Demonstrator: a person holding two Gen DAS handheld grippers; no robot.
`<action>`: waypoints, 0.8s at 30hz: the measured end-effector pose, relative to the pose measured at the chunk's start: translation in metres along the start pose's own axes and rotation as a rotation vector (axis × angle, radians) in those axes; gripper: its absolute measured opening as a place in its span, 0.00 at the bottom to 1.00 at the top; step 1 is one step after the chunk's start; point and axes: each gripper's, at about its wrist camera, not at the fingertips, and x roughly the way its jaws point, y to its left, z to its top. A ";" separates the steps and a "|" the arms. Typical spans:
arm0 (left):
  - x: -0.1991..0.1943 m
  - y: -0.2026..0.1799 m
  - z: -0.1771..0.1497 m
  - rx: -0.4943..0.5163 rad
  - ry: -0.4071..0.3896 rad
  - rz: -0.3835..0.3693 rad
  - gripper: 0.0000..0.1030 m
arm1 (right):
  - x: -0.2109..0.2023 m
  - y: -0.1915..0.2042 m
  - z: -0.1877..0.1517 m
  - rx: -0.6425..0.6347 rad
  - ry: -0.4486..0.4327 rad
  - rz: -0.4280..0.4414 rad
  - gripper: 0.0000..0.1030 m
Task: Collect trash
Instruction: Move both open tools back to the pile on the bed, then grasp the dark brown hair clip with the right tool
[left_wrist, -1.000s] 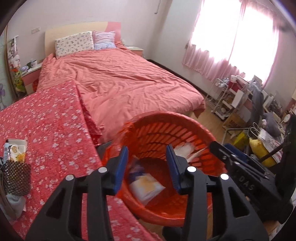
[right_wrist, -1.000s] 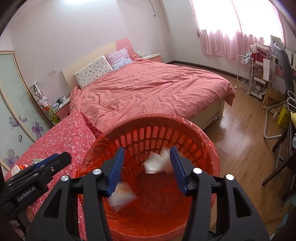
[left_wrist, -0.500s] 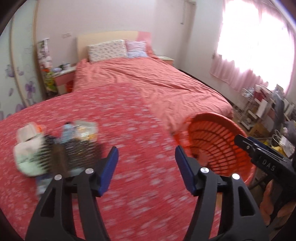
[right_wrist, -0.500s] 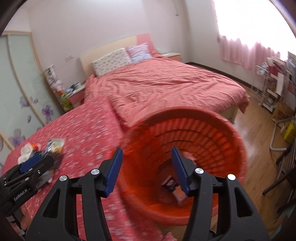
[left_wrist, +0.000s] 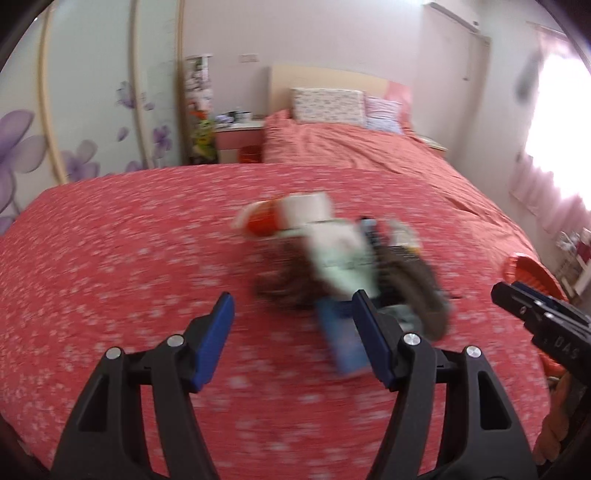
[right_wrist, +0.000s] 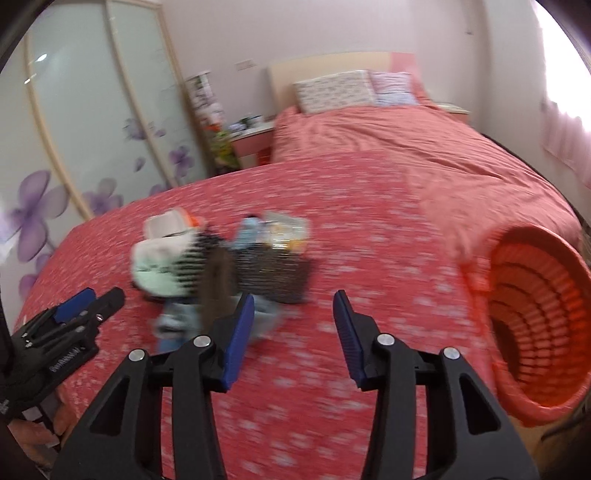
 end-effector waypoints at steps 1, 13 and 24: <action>0.001 0.010 -0.002 -0.007 0.003 0.016 0.63 | 0.004 0.007 0.001 -0.009 0.004 0.007 0.43; 0.015 0.061 -0.016 -0.070 0.048 0.047 0.63 | 0.060 0.055 0.004 -0.114 0.087 -0.043 0.37; 0.028 0.043 -0.023 -0.069 0.084 -0.032 0.63 | 0.042 0.055 -0.001 -0.134 0.015 -0.043 0.32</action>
